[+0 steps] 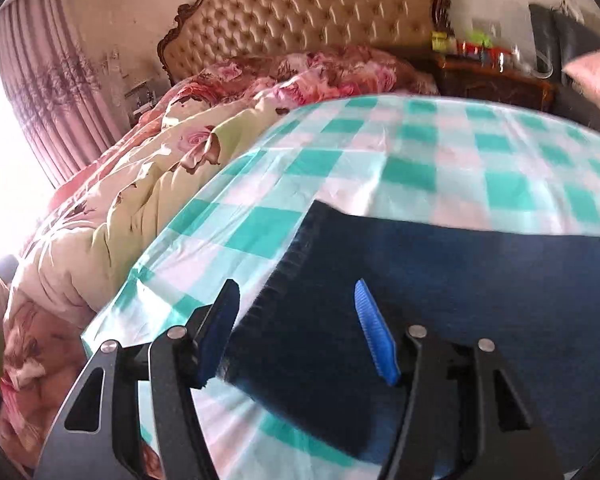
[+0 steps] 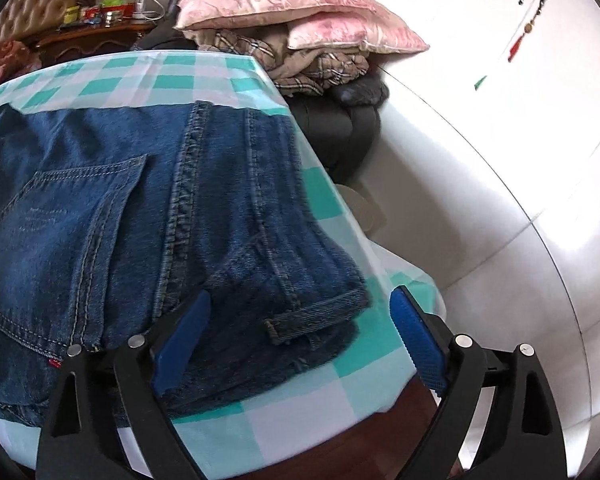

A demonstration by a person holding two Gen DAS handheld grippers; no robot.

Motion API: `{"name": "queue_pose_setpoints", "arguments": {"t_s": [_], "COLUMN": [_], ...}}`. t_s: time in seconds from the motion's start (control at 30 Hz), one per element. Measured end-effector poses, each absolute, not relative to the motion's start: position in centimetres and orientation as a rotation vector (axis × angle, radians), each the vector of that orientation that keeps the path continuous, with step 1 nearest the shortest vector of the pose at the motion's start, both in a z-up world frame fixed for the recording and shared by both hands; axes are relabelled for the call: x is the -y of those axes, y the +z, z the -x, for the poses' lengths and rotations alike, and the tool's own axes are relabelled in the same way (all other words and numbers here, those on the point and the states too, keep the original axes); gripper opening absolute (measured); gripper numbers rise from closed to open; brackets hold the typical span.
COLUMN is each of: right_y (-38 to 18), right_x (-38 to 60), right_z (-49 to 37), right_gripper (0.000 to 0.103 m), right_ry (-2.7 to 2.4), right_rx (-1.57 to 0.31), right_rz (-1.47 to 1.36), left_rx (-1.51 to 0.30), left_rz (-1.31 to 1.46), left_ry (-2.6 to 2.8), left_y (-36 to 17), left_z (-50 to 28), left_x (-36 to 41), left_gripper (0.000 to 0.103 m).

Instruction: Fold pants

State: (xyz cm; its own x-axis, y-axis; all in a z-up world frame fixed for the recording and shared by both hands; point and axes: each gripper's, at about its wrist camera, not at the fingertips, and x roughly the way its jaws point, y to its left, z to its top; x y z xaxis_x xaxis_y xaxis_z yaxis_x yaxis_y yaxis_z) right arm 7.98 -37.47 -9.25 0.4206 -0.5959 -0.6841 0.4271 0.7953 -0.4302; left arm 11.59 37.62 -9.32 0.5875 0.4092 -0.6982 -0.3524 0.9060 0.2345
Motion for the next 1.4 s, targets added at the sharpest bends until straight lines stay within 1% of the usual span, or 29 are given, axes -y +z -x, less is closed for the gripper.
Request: {"name": "queue_pose_setpoints", "arguments": {"t_s": [0.03, 0.1, 0.23, 0.33, 0.43, 0.47, 0.5, 0.67, 0.73, 0.8, 0.87, 1.03, 1.2, 1.3, 1.37, 1.4], "right_y": [-8.6, -6.9, -4.6, -3.4, -3.1, -3.1, -3.3, -5.5, -6.5, -7.5, -8.3, -10.0, -12.3, -13.1, -13.2, -13.3], "right_x": [36.9, 34.1, 24.8, 16.6, 9.2, 6.4, 4.2, -5.7, -9.2, -11.6, -13.2, -14.3, -14.0, -13.3, -13.3, -13.3], "right_z": [-7.8, -7.9, -9.8, -10.9, -11.9, -12.1, -12.2, -13.1, -13.1, -13.5, -13.6, -14.4, -15.5, -15.8, -15.9, -16.0], "right_gripper": [0.087, 0.087, 0.087, 0.087, 0.087, 0.087, 0.088, 0.088, 0.088, 0.088, 0.088, 0.088, 0.088, 0.089, 0.095, 0.096], "right_ry": [-0.676, -0.626, -0.276, 0.000, 0.212, 0.298, 0.361, 0.527, 0.516, 0.509, 0.499, 0.412, 0.453, 0.448, 0.443, 0.435], "right_rx": [-0.900, -0.829, -0.798, -0.775, -0.779, -0.791, -0.796, -0.836, -0.841, -0.849, -0.816, -0.783, -0.904, -0.939, -0.947, -0.948], "right_rz": [0.223, 0.254, 0.243, 0.213, 0.205, 0.188, 0.180, 0.227, 0.273, 0.323, 0.360, 0.408, 0.374, 0.304, 0.301, 0.307], "left_rx": [-0.849, -0.865, -0.920, -0.973, -0.964, -0.968, -0.970, -0.966, -0.966, -0.956, -0.948, -0.941, -0.919, -0.924, -0.929, -0.930], "left_rz": [-0.072, -0.035, 0.052, 0.034, 0.035, 0.038, 0.038, 0.026, 0.051, 0.030, 0.003, -0.020, -0.097, -0.061, -0.049, -0.055], "left_ry": [0.411, 0.341, 0.295, 0.316, 0.352, 0.360, 0.361, 0.408, 0.400, 0.389, 0.392, 0.397, 0.398, 0.387, 0.383, 0.384], "left_y": [-9.2, -9.2, -10.3, -12.2, -12.2, -12.2, -12.3, -12.6, -12.6, -12.6, -12.6, -12.6, -12.5, -12.6, -12.6, -12.6], "left_z": [-11.4, -11.0, -10.7, -10.7, -10.3, -10.3, -10.4, -10.5, -10.3, -10.0, -10.0, -10.0, -9.9, -9.8, -9.9, -9.9], "left_x": [-36.6, -35.0, -33.0, -31.6, -31.3, -31.2, -31.2, -31.2, -31.6, -31.5, -31.2, -31.0, -30.4, -30.9, -31.1, -31.0], "left_gripper": [0.061, 0.062, 0.062, 0.072, 0.078, 0.082, 0.084, 0.100, 0.101, 0.101, 0.101, 0.101, 0.101, 0.101, 0.101, 0.101]}}
